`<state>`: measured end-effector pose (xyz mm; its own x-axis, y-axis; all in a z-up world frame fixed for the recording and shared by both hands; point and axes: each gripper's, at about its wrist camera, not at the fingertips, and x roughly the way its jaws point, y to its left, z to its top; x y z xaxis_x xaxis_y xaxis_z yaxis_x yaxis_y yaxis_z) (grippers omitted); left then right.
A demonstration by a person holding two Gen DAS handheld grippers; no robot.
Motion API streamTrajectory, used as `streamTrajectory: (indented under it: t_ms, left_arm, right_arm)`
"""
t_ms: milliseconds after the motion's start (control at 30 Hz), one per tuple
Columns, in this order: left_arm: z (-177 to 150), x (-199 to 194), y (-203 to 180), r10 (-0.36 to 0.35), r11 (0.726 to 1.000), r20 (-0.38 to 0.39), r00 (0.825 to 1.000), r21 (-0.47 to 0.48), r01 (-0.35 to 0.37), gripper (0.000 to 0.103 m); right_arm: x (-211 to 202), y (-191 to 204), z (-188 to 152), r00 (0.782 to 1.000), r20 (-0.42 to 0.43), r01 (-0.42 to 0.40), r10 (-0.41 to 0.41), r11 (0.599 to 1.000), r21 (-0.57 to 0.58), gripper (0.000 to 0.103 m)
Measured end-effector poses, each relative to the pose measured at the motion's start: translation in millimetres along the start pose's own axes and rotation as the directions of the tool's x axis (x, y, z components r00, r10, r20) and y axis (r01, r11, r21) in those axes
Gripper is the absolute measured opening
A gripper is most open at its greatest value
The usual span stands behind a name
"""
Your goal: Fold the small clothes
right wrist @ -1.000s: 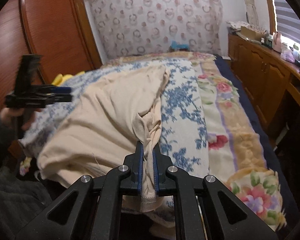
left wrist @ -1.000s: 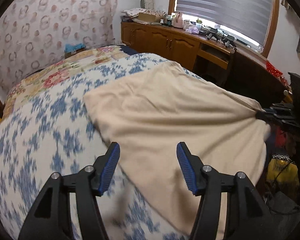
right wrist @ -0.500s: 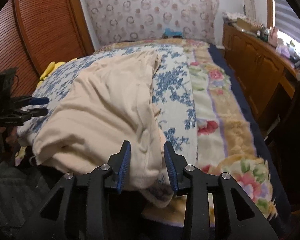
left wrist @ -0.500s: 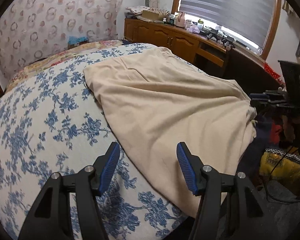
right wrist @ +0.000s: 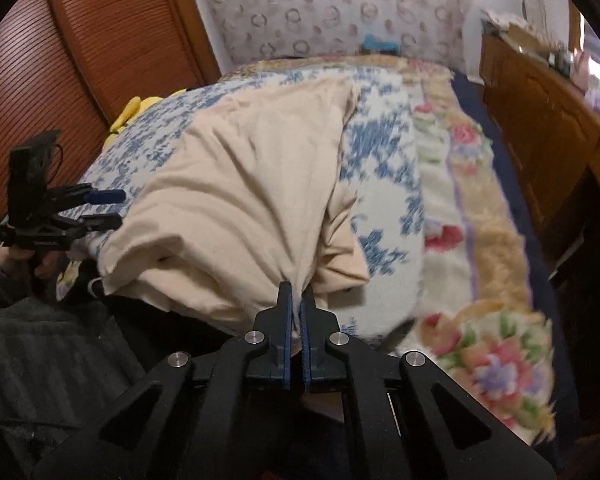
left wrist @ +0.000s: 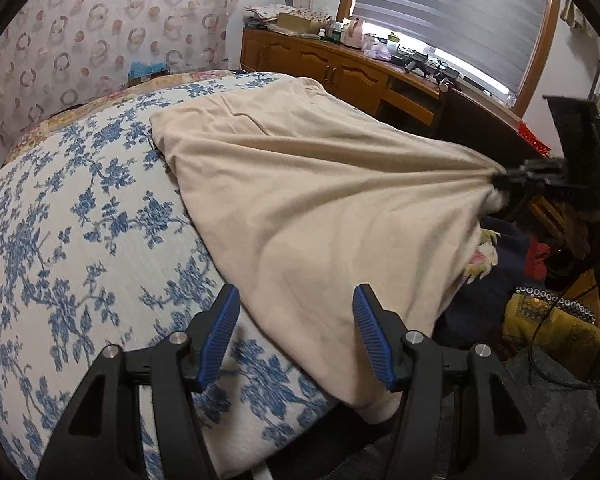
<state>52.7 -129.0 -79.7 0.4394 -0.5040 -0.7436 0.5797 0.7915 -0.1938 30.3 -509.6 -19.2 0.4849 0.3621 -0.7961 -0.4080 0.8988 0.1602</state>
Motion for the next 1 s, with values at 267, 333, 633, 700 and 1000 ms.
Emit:
streamTrajectory:
  t_ms: [267, 333, 633, 700, 1000]
  left_arm:
    - [-12.3, -1.5, -10.5, -0.015, 1.000, -0.026, 1.000, 0.001, 0.015, 0.058]
    - [-14.2, -0.2, -12.6, -0.025, 1.000, -0.035, 0.999, 0.001, 0.025, 0.058]
    - [-18.8, 7.6, -19.1, -0.022, 1.000, -0.063, 0.998, 0.017, 0.023, 0.058]
    - [-20.1, 8.6, -19.9, -0.020, 1.000, -0.063, 0.998, 0.020, 0.021, 0.058]
    - [-24.6, 8.6, -32.0, -0.034, 0.998, -0.063, 0.997, 0.056, 0.038, 0.049]
  right_arm:
    - [13.7, -2.5, -3.2, 0.999, 0.022, 0.044, -0.045, 0.999, 0.025, 0.022]
    - [21.0, -0.2, -6.6, 0.999, 0.023, 0.022, -0.022, 0.999, 0.031, 0.033]
    - [45.9, 6.7, -14.3, 0.999, -0.026, 0.026, -0.026, 1.000, 0.009, 0.046]
    - [46.8, 9.1, -14.7, 1.000, -0.021, 0.020, -0.020, 1.000, 0.010, 0.048]
    - [52.9, 28.1, -15.7, 0.999, -0.031, 0.043, -0.045, 0.996, -0.073, 0.037]
